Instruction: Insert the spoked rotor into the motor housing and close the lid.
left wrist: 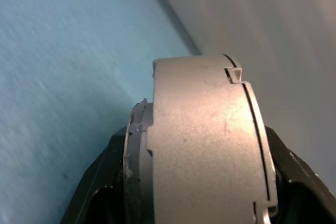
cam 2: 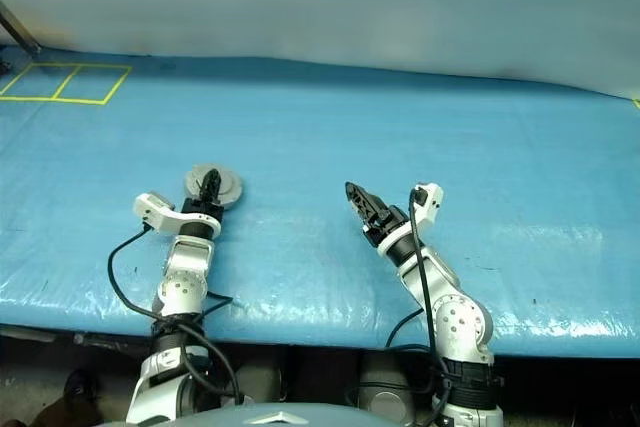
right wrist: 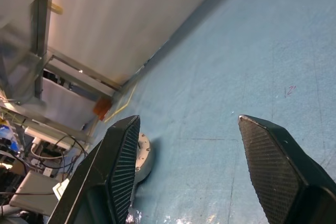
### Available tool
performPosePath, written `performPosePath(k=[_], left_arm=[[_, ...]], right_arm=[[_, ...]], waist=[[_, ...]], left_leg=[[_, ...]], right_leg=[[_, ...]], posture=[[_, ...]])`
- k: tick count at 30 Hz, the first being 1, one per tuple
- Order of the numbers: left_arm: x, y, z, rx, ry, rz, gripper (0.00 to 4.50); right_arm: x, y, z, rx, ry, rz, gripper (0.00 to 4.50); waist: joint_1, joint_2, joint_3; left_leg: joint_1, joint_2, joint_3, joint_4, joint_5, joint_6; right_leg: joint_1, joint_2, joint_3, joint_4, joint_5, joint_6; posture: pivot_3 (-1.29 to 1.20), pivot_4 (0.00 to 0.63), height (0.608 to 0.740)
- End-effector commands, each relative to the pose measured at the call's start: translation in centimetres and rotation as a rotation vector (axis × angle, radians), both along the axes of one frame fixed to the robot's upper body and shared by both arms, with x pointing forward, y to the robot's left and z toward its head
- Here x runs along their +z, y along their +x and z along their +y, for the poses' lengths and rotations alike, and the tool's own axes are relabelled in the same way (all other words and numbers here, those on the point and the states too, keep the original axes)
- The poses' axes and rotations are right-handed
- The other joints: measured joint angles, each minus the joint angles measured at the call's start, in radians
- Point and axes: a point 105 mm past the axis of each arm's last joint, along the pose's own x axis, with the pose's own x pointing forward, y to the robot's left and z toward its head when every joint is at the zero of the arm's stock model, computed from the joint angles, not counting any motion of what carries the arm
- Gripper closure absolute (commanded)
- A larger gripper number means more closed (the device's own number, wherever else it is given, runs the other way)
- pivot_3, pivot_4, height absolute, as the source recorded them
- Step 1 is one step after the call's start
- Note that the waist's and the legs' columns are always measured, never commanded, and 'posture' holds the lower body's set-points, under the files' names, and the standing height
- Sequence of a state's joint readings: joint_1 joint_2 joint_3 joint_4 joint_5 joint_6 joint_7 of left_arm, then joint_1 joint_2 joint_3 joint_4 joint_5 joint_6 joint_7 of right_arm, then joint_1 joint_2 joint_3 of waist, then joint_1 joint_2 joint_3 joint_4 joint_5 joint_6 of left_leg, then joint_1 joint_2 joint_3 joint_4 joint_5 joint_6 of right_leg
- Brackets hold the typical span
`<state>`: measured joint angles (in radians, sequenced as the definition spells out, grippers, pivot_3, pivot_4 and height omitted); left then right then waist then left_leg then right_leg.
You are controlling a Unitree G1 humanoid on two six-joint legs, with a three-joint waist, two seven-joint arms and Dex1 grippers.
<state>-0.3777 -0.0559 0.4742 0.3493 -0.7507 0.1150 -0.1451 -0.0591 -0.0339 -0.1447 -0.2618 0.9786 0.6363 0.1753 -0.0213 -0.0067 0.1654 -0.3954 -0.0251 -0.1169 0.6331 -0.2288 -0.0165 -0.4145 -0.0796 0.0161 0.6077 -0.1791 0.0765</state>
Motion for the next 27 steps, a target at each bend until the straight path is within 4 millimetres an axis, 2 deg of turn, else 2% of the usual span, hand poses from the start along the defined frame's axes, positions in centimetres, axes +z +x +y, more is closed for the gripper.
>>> performPosePath(k=[1,3,6,9,15,19,21,22,24,27], left_arm=[[0.8,0.9,0.6,0.034,0.058,0.008,1.68],[0.4,1.0,0.8,0.043,0.076,0.039,1.68],[-0.2,-0.3,2.9,0.16,0.112,0.077,1.06],[-0.2,-2.1,5.9,0.329,0.169,0.118,0.1],[2.7,-5.5,9.6,0.533,0.325,0.077,0.1],[6.4,-6.4,10.5,0.645,0.506,-0.02,0.1],[8.0,-6.2,9.6,0.641,0.579,-0.084,0.1],[9.1,-5.8,8.4,0.602,0.643,-0.137,0.1],[11.1,-4.7,4.8,0.442,0.774,-0.286,0.1],[11.3,-3.7,-2.2,0.025,0.849,-0.458,0.1]], right_arm=[[1.2,-0.3,0.3,0.001,-0.01,-0.054,1.35],[1.1,-0.4,0.5,0.009,-0.022,-0.054,1.35],[0.9,-0.3,0.4,0.003,-0.025,-0.049,1.32],[0.6,-0.1,0.4,-0.002,-0.04,-0.031,1.32],[0.3,0.4,1.1,0.029,-0.067,-0.021,1.32],[0.6,0.9,1.2,-0.004,-0.19,-0.103,1.32],[0.9,1.0,1.0,-0.035,-0.296,-0.175,1.32],[1.1,1.1,0.8,-0.057,-0.359,-0.222,1.32],[1.6,1.2,0.3,-0.094,-0.489,-0.32,1.32],[2.0,1.3,-0.8,-0.138,-0.59,-0.405,1.32]], waist=[[0.0,0.0,0.0],[-0.001,0.0,0.0],[-0.008,0.0,0.0],[-0.016,0.0,-0.001],[-0.015,0.0,-0.001],[-0.001,-0.001,-0.001],[0.003,-0.002,-0.001],[0.005,-0.002,-0.001],[0.011,-0.003,-0.002],[0.009,-0.002,-0.002]], left_leg=[[0.0,0.0,0.0,0.0,0.0,0.0],[0.0,0.0,0.0,0.0,0.0,0.0],[0.002,0.0,0.0,0.0,0.0,-0.001],[0.003,0.0,0.001,0.0,0.0,-0.001],[0.003,0.0,0.001,-0.001,0.001,-0.002],[0.002,0.0,0.001,0.0,0.003,-0.004],[0.002,0.0,0.001,0.001,0.003,-0.004],[0.002,0.0,0.001,0.001,0.003,-0.004],[0.002,-0.001,0.001,0.002,0.003,-0.004],[0.001,-0.001,0.001,0.003,0.003,-0.004]], right_leg=[[0.0,0.0,0.0,0.0,0.0,0.001],[0.0,0.0,0.0,0.0,0.003,0.005],[0.0,0.0,0.001,0.001,0.003,0.004],[0.001,0.0,0.001,0.001,0.003,0.004],[0.0,0.001,0.003,0.002,0.003,0.004],[0.0,0.001,0.002,0.002,0.002,0.002],[0.001,0.001,0.002,0.001,0.002,0.002],[0.001,0.001,0.002,0.001,0.002,0.003],[0.002,0.0,0.003,0.001,0.002,0.003],[0.002,0.0,0.003,0.001,0.003,0.003]], posture=[[0.0,0.15,0.74],[0.0,0.15,0.74],[0.0,0.15,0.74],[0.0,0.15,0.74],[0.0,0.15,0.74],[0.0,0.15,0.74],[0.0,0.15,0.74],[0.0,0.15,0.74],[0.0,0.15,0.74],[0.0,0.15,0.74]])
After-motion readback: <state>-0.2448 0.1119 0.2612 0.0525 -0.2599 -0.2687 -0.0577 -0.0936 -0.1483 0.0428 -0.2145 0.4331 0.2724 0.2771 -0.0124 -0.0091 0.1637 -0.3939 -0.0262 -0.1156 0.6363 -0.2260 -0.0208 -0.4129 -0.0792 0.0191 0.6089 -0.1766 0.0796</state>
